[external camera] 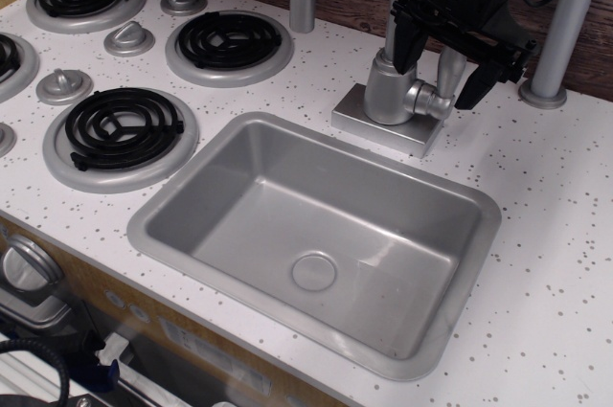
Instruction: Lever vertical to front
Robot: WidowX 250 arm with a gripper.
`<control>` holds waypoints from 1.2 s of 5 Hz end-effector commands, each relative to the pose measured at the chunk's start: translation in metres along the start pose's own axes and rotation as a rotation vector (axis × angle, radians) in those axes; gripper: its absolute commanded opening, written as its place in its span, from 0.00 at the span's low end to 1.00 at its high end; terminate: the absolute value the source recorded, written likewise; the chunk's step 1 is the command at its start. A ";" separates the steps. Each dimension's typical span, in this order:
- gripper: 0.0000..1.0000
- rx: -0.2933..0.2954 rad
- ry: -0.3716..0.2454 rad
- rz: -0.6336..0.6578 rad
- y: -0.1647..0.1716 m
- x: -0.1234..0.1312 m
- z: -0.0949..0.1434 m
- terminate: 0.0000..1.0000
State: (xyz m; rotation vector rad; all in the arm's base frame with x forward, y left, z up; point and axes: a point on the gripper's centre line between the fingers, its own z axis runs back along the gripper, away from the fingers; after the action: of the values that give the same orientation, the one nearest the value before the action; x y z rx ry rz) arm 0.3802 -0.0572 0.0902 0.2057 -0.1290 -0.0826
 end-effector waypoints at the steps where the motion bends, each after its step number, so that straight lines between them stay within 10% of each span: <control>1: 1.00 0.000 0.000 0.000 0.000 0.000 0.000 0.00; 3: 1.00 0.040 -0.136 -0.082 0.003 0.027 0.019 0.00; 6: 1.00 0.025 -0.156 -0.154 0.005 0.050 0.015 0.00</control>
State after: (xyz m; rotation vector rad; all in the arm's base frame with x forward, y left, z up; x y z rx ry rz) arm 0.4234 -0.0634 0.0922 0.2356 -0.2233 -0.2712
